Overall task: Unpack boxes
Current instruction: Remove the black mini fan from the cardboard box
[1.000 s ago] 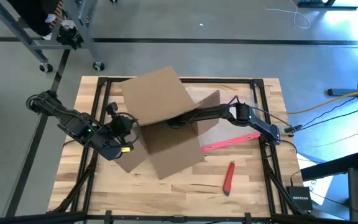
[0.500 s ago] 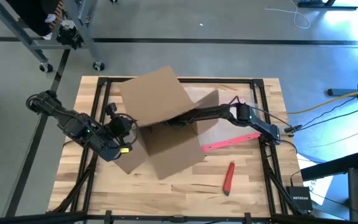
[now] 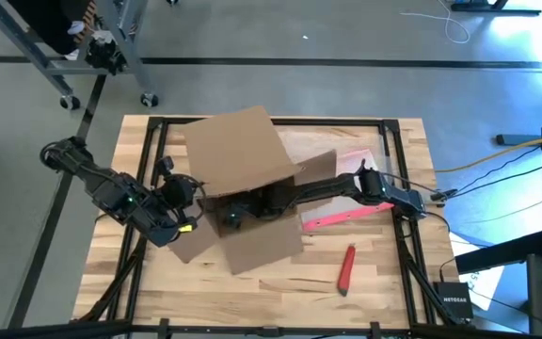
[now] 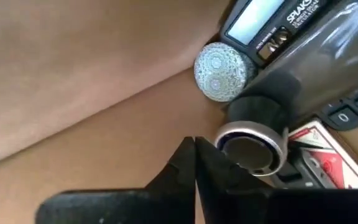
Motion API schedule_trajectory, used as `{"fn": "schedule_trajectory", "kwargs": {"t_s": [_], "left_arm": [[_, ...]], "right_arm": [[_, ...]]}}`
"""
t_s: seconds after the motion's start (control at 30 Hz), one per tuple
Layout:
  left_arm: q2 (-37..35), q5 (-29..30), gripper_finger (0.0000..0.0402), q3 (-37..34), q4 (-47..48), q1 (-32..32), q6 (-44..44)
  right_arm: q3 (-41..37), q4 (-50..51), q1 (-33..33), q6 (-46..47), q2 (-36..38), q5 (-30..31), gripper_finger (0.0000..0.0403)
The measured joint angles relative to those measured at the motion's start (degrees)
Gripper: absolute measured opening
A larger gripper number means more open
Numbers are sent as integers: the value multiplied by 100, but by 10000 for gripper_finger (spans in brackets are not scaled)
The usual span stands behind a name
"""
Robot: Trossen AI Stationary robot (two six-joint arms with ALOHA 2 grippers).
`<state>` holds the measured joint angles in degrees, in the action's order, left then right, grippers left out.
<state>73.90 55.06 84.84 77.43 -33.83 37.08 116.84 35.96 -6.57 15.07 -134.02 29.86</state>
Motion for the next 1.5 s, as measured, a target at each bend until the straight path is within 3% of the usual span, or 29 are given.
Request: {"fn": "schedule_trajectory", "kwargs": {"t_s": [0.17,0.4,0.53,0.83,1.03,1.2,1.4,1.5], "left_arm": [[-1,46,3,0,11,6,-2],[3,-40,3,-4,-3,5,-93],[3,-8,3,-4,-24,12,-112],[14,-31,3,-11,-46,14,-150],[14,-4,3,-11,-77,19,-179],[24,-96,3,-15,-132,19,-247],[22,-104,3,-17,-326,10,-440],[14,-66,3,-17,-412,10,-484]], "right_arm": [[281,387,107,177,0,51,46],[439,1288,404,-1347,0,69,165],[278,1322,646,-2338,0,33,208],[-166,525,1168,-3725,-9,-327,218],[-184,584,1425,-3802,-55,-1244,218],[-199,407,1537,-3982,-192,-249,218],[-167,34,1531,-4623,-201,-210,218],[-153,-78,1634,-4745,-275,-570,218]]}}
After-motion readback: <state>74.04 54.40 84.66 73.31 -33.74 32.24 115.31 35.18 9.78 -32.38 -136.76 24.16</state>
